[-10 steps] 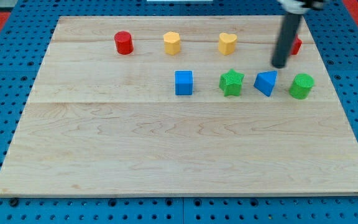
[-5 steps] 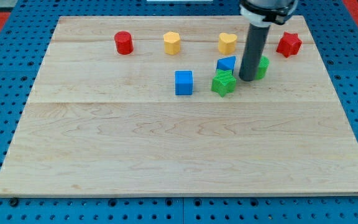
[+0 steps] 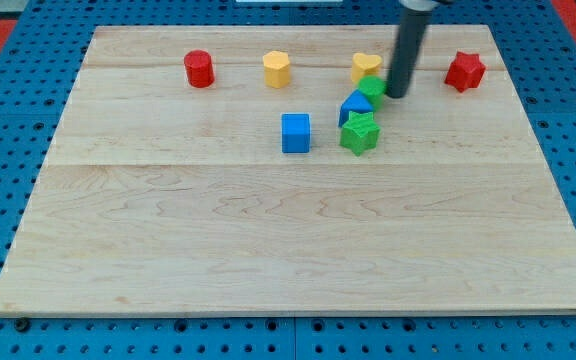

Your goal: Make a diagonal line out of green blocks and the blue triangle

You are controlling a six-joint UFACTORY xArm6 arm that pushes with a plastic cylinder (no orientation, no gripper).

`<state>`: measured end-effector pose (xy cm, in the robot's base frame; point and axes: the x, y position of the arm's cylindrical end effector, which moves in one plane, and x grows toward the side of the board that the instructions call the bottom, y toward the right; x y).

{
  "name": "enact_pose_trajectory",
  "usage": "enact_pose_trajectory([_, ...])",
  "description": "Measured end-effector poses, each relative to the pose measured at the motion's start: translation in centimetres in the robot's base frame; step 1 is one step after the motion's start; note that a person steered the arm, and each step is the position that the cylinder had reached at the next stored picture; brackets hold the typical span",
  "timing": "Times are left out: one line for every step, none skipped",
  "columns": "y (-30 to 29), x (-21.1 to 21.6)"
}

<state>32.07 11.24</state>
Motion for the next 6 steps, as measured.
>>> enact_pose_trajectory([-2.1,-0.7])
enact_pose_trajectory([-2.3,-0.7])
enact_pose_trajectory([0.7,0.2])
enact_pose_trajectory([3.5,1.1])
enact_pose_trajectory([4.3,4.8])
enact_pose_trajectory([2.6,5.9])
